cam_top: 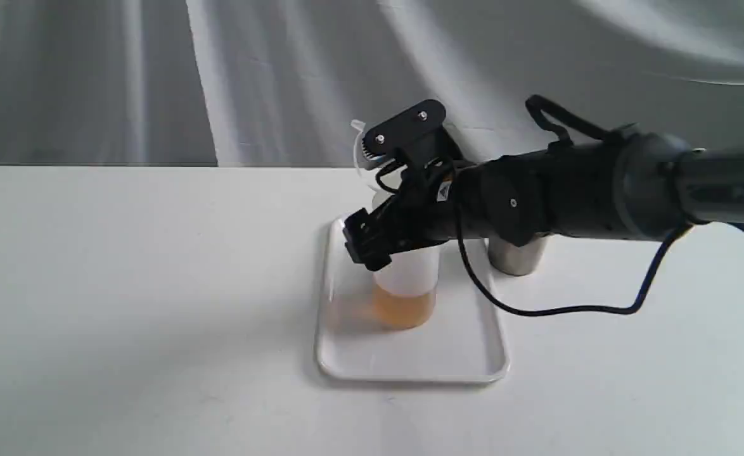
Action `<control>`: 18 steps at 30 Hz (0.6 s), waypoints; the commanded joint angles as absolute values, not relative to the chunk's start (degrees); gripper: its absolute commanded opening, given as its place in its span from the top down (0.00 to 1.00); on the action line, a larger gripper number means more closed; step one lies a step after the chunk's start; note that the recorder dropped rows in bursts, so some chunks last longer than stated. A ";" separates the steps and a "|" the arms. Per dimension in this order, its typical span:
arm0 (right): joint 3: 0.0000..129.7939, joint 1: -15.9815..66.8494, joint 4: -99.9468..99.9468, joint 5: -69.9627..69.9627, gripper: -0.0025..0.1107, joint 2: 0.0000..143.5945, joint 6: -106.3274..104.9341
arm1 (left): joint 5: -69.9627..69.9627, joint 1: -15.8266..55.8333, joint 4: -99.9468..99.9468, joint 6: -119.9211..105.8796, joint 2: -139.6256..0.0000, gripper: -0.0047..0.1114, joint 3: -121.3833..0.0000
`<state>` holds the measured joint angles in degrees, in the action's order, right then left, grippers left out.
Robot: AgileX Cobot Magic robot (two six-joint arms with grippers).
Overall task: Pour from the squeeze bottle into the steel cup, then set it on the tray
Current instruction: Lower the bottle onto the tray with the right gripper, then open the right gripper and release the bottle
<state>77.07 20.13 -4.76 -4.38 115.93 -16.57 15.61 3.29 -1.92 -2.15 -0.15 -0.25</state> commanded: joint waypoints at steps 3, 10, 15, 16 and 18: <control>74.58 20.16 -2.27 -6.98 0.17 110.71 -16.78 | 15.22 3.62 -1.88 -2.06 0.00 0.96 0.00; 65.40 20.16 -1.50 -6.98 0.17 99.58 -17.88 | 15.22 3.62 -1.88 -1.85 0.00 0.96 0.00; 56.39 20.16 -1.50 -6.98 0.17 87.78 -17.68 | 15.22 3.62 -1.88 -1.85 0.00 0.96 0.00; 54.79 20.16 -1.50 -6.98 0.17 85.65 -17.65 | 15.22 3.62 -1.88 -1.85 0.00 0.96 0.00; 50.77 20.16 -1.50 -7.11 0.17 80.30 -17.54 | 15.22 3.62 -1.88 -2.09 0.00 0.96 0.00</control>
